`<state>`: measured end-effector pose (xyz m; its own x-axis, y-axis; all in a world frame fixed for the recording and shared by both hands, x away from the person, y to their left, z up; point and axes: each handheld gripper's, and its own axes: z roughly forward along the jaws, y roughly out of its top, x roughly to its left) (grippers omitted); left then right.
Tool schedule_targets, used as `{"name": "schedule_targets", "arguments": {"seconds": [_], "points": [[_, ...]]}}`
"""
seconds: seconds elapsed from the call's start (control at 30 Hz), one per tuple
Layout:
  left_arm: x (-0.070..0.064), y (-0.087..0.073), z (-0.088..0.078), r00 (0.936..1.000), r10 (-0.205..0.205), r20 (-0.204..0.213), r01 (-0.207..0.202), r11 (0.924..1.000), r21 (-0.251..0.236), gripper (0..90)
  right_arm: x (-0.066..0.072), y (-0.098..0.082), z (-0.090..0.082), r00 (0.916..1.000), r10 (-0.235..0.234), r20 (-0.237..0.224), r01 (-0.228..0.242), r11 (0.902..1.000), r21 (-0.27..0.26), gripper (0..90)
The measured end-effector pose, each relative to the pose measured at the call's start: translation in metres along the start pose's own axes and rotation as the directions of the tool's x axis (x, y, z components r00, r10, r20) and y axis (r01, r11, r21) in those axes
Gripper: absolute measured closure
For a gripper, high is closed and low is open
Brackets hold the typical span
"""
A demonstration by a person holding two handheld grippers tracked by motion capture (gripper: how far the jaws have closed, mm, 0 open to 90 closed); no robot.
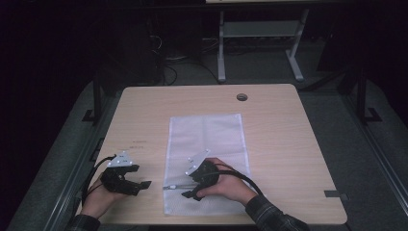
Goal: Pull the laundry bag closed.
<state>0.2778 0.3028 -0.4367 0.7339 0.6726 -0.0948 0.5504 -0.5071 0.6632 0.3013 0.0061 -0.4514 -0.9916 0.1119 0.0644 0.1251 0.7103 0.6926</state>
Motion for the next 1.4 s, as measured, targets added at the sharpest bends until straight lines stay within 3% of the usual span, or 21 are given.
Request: {"name": "schedule_targets", "arguments": {"seconds": [0.37,0.57,0.8,1.07,1.2,1.33,1.4], "points": [[-0.001,-0.001,0.000,1.0000,0.006,0.008,-0.006,1.0000,0.002,16.8,0.002,0.001,0.023,0.9991,-0.043,-0.004,0.043,0.9979,0.047,27.5],[-0.002,-0.002,0.001,0.9999,0.008,0.012,-0.008,0.9999,0.006,16.9,0.004,0.001,0.024,0.9982,-0.059,0.008,0.059,0.9974,0.042,31.6],[-0.002,-0.001,0.001,0.9999,0.009,0.011,-0.009,0.9999,0.006,16.9,0.009,-0.002,0.021,0.9987,-0.049,0.017,0.049,0.9987,0.013,56.3],[-0.006,0.000,0.001,0.9987,0.022,0.045,-0.022,0.9997,0.007,17.2,0.008,-0.003,0.019,0.9991,-0.021,0.038,0.021,0.9998,0.007,84.6],[-0.009,0.002,0.002,0.9977,0.021,0.065,-0.022,0.9997,0.010,17.2,0.007,-0.004,0.018,0.9991,0.003,0.042,-0.003,1.0000,0.003,87.0],[-0.016,0.007,0.000,0.9923,-0.002,0.124,0.003,1.0000,-0.004,18.7,0.002,-0.003,0.009,0.9968,0.041,0.069,-0.039,0.9990,-0.024,87.7],[-0.018,0.009,0.000,0.9914,-0.002,0.131,0.003,1.0000,-0.007,18.9,0.000,-0.003,0.006,0.9959,0.047,0.078,-0.045,0.9986,-0.028,87.7]]}}
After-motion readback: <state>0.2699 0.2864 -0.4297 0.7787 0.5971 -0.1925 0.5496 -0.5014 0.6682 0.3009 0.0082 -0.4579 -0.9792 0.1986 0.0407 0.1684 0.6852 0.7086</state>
